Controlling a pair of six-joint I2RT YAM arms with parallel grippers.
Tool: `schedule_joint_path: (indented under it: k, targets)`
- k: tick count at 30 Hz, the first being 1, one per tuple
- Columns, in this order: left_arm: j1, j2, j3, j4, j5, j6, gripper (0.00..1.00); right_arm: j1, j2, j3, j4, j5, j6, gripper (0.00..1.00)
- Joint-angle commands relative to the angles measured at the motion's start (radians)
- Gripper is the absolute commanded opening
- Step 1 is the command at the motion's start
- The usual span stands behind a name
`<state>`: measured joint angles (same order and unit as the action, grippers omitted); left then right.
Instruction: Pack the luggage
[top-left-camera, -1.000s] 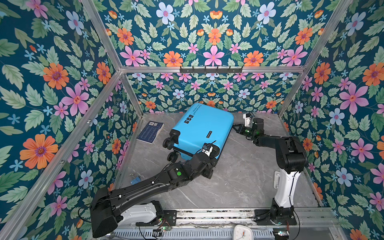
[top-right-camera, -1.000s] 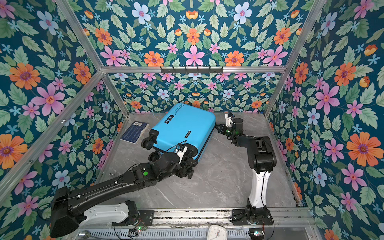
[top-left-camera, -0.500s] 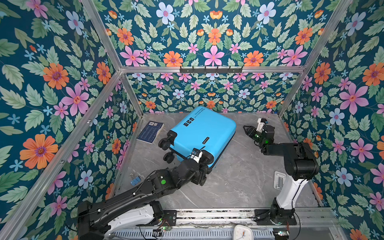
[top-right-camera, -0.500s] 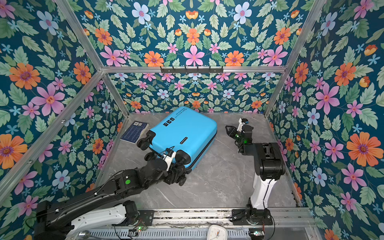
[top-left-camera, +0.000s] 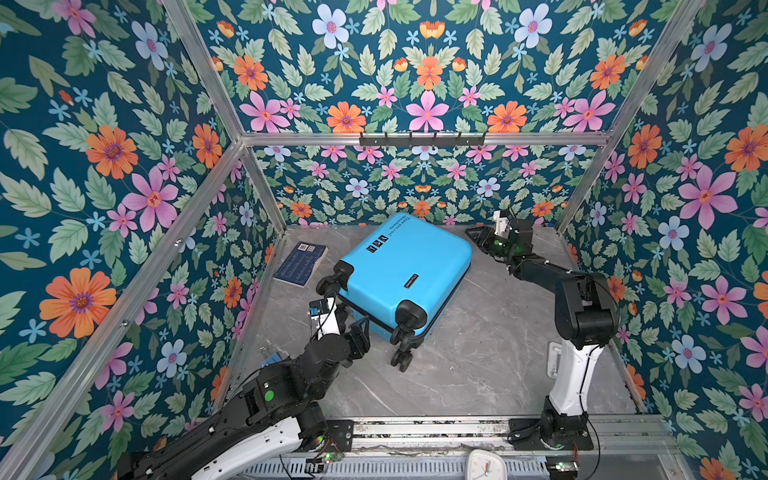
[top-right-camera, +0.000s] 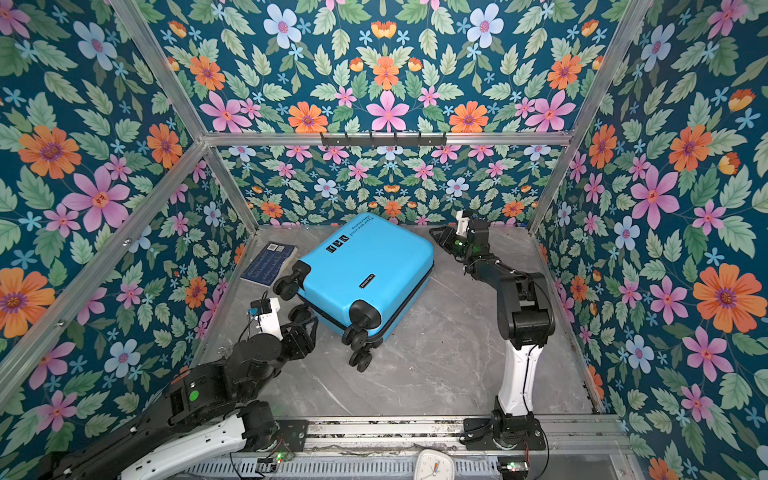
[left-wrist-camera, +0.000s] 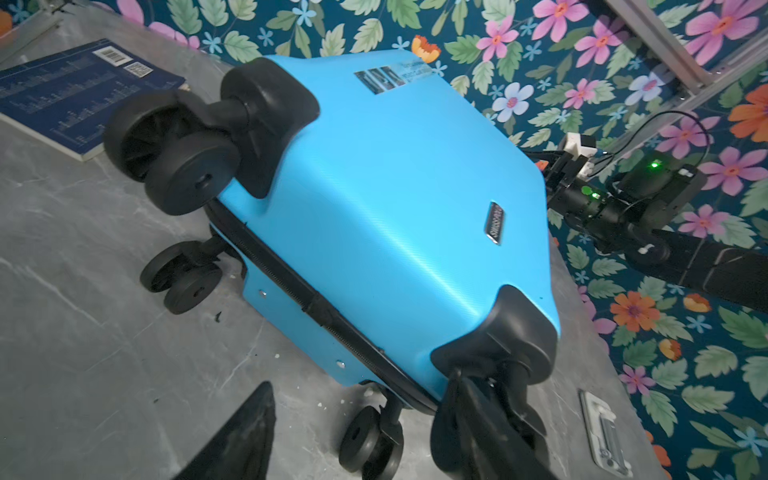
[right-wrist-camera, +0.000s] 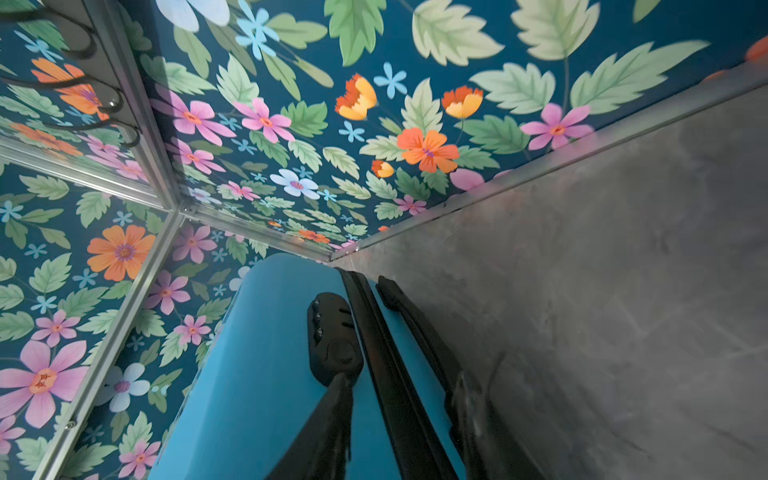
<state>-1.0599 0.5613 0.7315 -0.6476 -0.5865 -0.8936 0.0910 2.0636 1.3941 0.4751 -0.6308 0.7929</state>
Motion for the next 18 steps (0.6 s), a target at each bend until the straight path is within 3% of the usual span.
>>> schedule_joint_path:
  k: [1, 7, 12, 18]
  targets:
    - [0.049, 0.034, -0.003, -0.02, -0.016, -0.038, 0.67, 0.007, 0.05, 0.058, -0.017, -0.085, 0.037, 0.43]
    - [0.399, 0.136, -0.043, 0.127, 0.346, 0.079, 0.65, 0.012, 0.132, 0.09, 0.141, -0.222, 0.122, 0.44]
    - [0.536, 0.202, -0.069, 0.215, 0.443, 0.131, 0.7, 0.02, 0.141, 0.066, 0.204, -0.267, 0.149, 0.43]
    - [0.674, 0.356, -0.098, 0.389, 0.557, 0.198, 0.73, 0.023, 0.062, -0.099, 0.35, -0.28, 0.181, 0.43]
